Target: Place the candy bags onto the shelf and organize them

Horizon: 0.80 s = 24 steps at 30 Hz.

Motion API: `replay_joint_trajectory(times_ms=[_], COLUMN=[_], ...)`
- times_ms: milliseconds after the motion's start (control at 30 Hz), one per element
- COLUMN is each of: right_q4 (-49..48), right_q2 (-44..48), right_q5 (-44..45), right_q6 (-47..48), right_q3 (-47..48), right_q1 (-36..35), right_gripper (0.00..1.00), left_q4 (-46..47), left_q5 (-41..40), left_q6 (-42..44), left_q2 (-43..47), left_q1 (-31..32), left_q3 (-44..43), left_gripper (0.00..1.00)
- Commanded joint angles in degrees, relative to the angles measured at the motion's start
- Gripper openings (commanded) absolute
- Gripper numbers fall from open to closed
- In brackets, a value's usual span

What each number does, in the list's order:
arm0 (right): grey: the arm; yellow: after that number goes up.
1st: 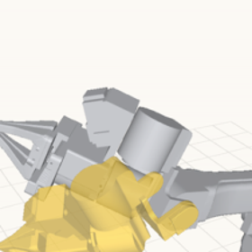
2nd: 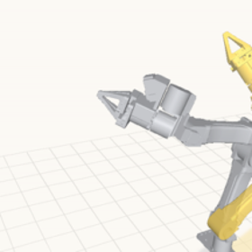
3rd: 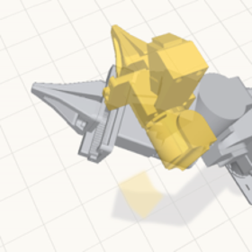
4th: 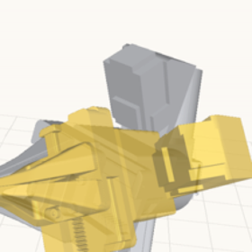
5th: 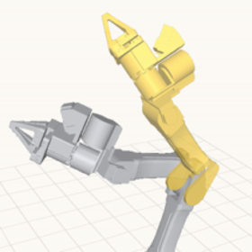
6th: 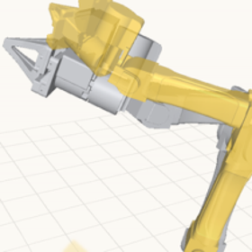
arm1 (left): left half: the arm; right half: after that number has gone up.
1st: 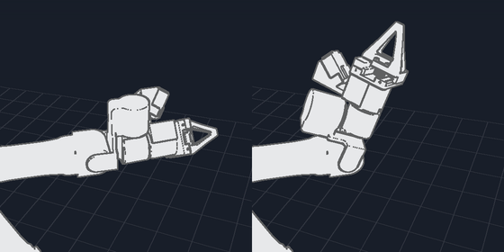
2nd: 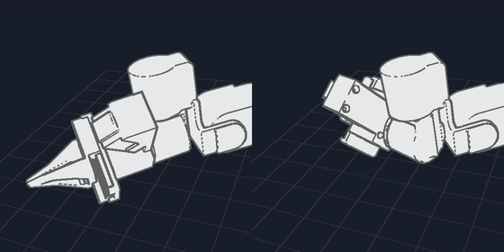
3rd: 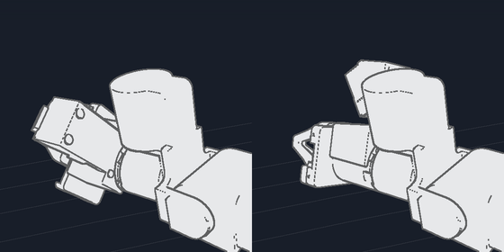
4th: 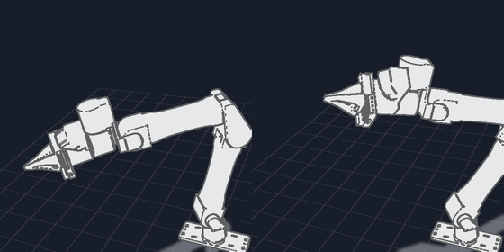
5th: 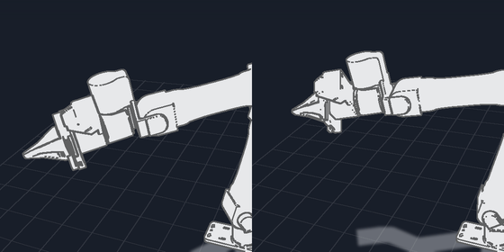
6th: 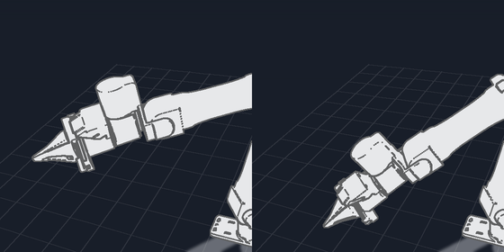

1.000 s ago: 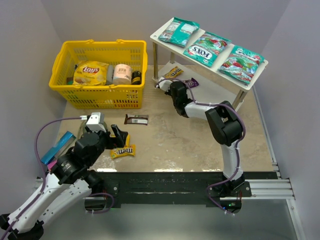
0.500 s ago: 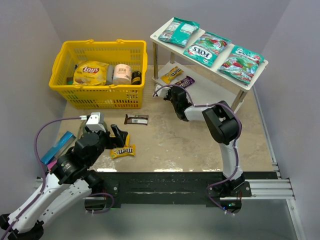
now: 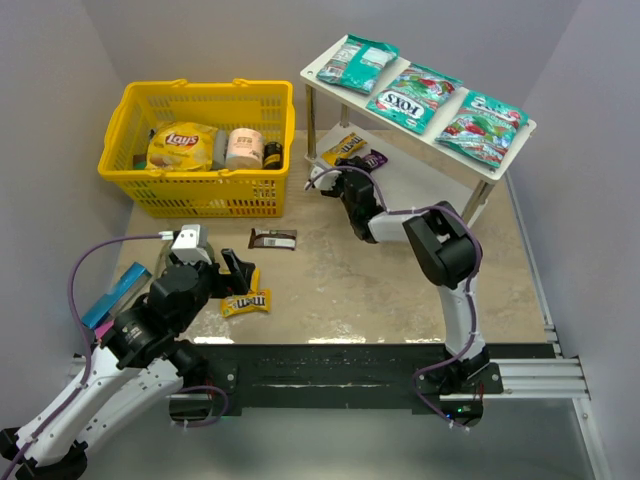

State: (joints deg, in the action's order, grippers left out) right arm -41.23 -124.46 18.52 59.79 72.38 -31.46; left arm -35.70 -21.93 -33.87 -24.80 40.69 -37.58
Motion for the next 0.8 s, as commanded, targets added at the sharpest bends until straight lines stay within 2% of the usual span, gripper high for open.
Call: replay_joint_trajectory(times_ms=[0, 167, 433, 633, 700, 767], right_q4=[-1.31, 9.58, 24.52, 27.86, 33.46, 37.87], right_q2=[5.10, 11.69, 17.76, 22.85, 25.40, 27.86], right_q5=[-0.68, -4.54, -4.20, -0.26, -0.59, -6.02], right_q6=[-5.20, -15.82, -25.50, -33.76, -40.86, -49.27], right_q3=[-2.24, -1.89, 3.03, 1.54, 2.24, 2.68], right_q1=[0.00, 0.00, -1.67, -5.53, -7.11, -7.91], right_gripper=[0.81, 0.99, 0.99, 0.99, 0.99, 0.99], left_q4=[0.63, 0.90, 1.16, 1.34, 1.25, 1.16], left_q5=[-1.18, -1.01, -0.57, -0.48, -0.48, -0.74], left_q6=[-0.76, -0.67, -0.67, -0.59, -0.50, -0.50], left_q2=[-0.34, -0.25, 1.15, 1.68, 1.59, 1.42], left_q1=[0.27, 0.27, 0.27, 0.27, 0.27, 0.27], left_q3=[-0.39, -0.30, -0.21, -0.12, -0.21, -0.47], left_gripper=[0.96, 0.96, 0.96, 0.96, 0.96, 0.98])
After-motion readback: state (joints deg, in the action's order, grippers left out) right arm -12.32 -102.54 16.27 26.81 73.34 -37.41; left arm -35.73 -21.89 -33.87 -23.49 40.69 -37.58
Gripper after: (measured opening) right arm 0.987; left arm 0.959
